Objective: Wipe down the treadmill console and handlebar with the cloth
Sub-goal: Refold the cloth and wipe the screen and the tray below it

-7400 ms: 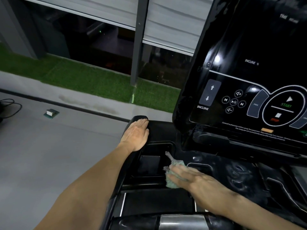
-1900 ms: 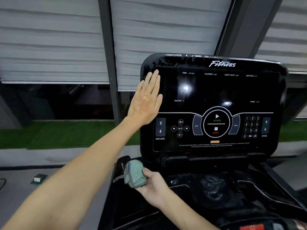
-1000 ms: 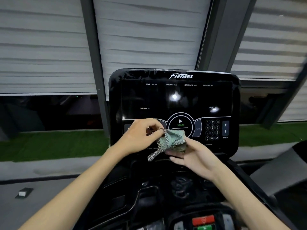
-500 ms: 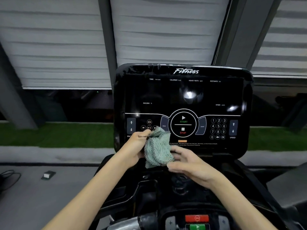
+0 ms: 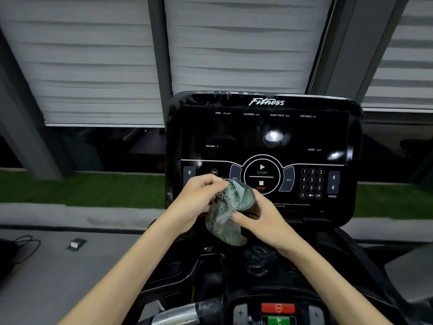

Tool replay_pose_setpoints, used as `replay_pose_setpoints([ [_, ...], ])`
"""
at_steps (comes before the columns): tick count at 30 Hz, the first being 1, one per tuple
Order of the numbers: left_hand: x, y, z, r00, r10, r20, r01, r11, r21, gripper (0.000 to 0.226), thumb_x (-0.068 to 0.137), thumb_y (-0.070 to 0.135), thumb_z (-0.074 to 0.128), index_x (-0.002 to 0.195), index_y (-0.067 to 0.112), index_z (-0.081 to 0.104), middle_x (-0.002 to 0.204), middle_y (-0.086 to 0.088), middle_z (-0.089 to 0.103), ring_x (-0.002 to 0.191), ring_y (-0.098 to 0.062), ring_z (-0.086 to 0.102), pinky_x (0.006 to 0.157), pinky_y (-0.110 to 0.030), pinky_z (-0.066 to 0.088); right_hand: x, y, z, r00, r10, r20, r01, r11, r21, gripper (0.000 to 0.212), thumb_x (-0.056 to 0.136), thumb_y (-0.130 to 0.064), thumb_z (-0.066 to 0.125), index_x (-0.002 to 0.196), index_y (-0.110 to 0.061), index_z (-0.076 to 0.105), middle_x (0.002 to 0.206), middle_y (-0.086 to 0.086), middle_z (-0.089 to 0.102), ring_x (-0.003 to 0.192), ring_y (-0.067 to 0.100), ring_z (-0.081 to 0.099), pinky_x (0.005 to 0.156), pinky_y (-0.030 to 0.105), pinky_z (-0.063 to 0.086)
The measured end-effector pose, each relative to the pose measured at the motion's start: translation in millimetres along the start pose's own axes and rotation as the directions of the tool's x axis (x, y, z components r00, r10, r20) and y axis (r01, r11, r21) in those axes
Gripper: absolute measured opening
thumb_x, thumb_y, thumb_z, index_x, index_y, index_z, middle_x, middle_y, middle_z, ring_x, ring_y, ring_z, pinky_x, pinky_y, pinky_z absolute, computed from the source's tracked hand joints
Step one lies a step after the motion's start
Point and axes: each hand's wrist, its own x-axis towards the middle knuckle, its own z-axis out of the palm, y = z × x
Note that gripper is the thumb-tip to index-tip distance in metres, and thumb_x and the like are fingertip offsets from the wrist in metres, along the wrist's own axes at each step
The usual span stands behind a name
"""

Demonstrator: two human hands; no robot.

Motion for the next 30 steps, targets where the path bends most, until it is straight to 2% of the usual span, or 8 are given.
replay_pose_setpoints([
  [3, -0.9, 1.0, 2.5, 0.999, 0.034, -0.019, -0.033, 0.997, 0.063, 0.017, 0.098, 0.026, 0.057, 0.089, 0.017, 0.067, 0.093, -0.004, 0.074, 0.083, -0.009, 0.068, 0.073, -0.027, 0.049, 3.8, -7.0, -0.5, 0.996, 0.047, -0.082, -0.042, 0.998, 0.052, 0.019, 0.096, -0.029, 0.058, 0.111, -0.023, 0.068, 0.109, -0.011, 0.070, 0.104, 0.003, 0.063, 0.095, 0.027, 0.047],
  [8, -0.6, -1.1, -7.8, 0.999, 0.037, -0.017, -0.032, 0.974, 0.225, 0.020, 0.099, 0.031, 0.053, 0.087, 0.024, 0.067, 0.082, -0.002, 0.069, 0.075, -0.010, 0.060, 0.070, -0.026, 0.042, 5.1, -12.3, -18.3, 0.994, 0.050, -0.093, -0.050, 0.999, 0.007, 0.027, 0.099, -0.019, 0.049, 0.085, -0.014, 0.072, 0.088, -0.001, 0.070, 0.084, 0.010, 0.062, 0.083, 0.029, 0.048],
  [12, -0.5, -2.9, -10.8, 0.997, 0.071, 0.028, -0.076, 0.913, 0.402, 0.016, 0.100, 0.035, 0.050, 0.093, 0.026, 0.062, 0.071, -0.009, 0.058, 0.063, -0.016, 0.047, 0.068, -0.029, 0.040, 13.1, -14.5, -33.6, 0.989, -0.062, -0.138, 0.027, 0.969, -0.247, 0.019, 0.095, -0.017, 0.055, 0.085, -0.014, 0.071, 0.084, 0.003, 0.070, 0.084, 0.022, 0.064, 0.084, 0.041, 0.049],
  [16, 2.1, -1.4, -10.1, 0.976, 0.216, 0.006, -0.186, 0.828, 0.529, 0.014, 0.101, 0.025, 0.049, 0.090, 0.022, 0.058, 0.046, 0.008, 0.039, 0.044, -0.010, 0.027, 0.049, -0.021, 0.027, 19.6, -23.0, -41.9, 0.988, -0.015, -0.155, -0.014, 0.984, -0.180, 0.013, 0.093, -0.019, 0.060, 0.087, -0.019, 0.072, 0.088, -0.001, 0.072, 0.087, 0.016, 0.069, 0.085, 0.044, 0.055],
  [21, 4.8, -0.7, -3.0, 0.960, 0.277, -0.050, -0.206, 0.813, 0.544, 0.016, 0.096, 0.031, 0.054, 0.082, 0.024, 0.060, 0.044, 0.011, 0.046, 0.048, -0.010, 0.034, 0.057, -0.023, 0.034, 18.9, -26.9, -35.1, 0.991, 0.054, -0.119, -0.057, 0.998, -0.028, 0.013, 0.094, -0.029, 0.060, 0.099, -0.022, 0.069, 0.098, -0.003, 0.071, 0.093, 0.014, 0.068, 0.082, 0.034, 0.056],
  [26, 10.6, 1.9, 2.9, 0.983, 0.177, -0.043, -0.119, 0.806, 0.579, 0.019, 0.092, 0.041, 0.057, 0.074, 0.035, 0.055, 0.063, 0.013, 0.059, 0.078, -0.017, 0.044, 0.074, -0.033, 0.037, 10.3, -22.8, -21.8, 0.989, 0.048, 0.138, -0.002, 0.949, -0.314, 0.111, 0.052, -0.061, 0.086, 0.141, -0.052, 0.019, 0.137, -0.007, 0.046, 0.122, 0.007, 0.049, 0.102, 0.030, 0.041],
  [28, 11.6, 5.2, 1.4, 0.992, 0.124, -0.031, -0.084, 0.812, 0.578, 0.016, 0.092, 0.041, 0.058, 0.078, 0.033, 0.057, 0.071, 0.008, 0.062, 0.081, -0.017, 0.049, 0.073, -0.033, 0.040, 11.5, -16.4, -14.2, 0.994, 0.017, 0.112, 0.038, 0.881, -0.472, 0.109, 0.054, -0.054, 0.085, 0.140, -0.053, 0.017, 0.130, -0.004, 0.045, 0.120, 0.010, 0.045, 0.100, 0.032, 0.040],
  [30, 11.8, 7.9, -3.8, 0.997, 0.066, -0.029, -0.037, 0.810, 0.585, 0.018, 0.090, 0.045, 0.060, 0.084, 0.028, 0.062, 0.085, 0.005, 0.068, 0.083, -0.014, 0.058, 0.075, -0.031, 0.045, 16.2, -10.0, -13.9, 0.997, -0.048, 0.056, 0.070, 0.862, -0.502, 0.077, 0.067, -0.038, 0.078, 0.132, -0.045, 0.036, 0.114, -0.005, 0.055, 0.107, 0.012, 0.054, 0.093, 0.031, 0.046],
])
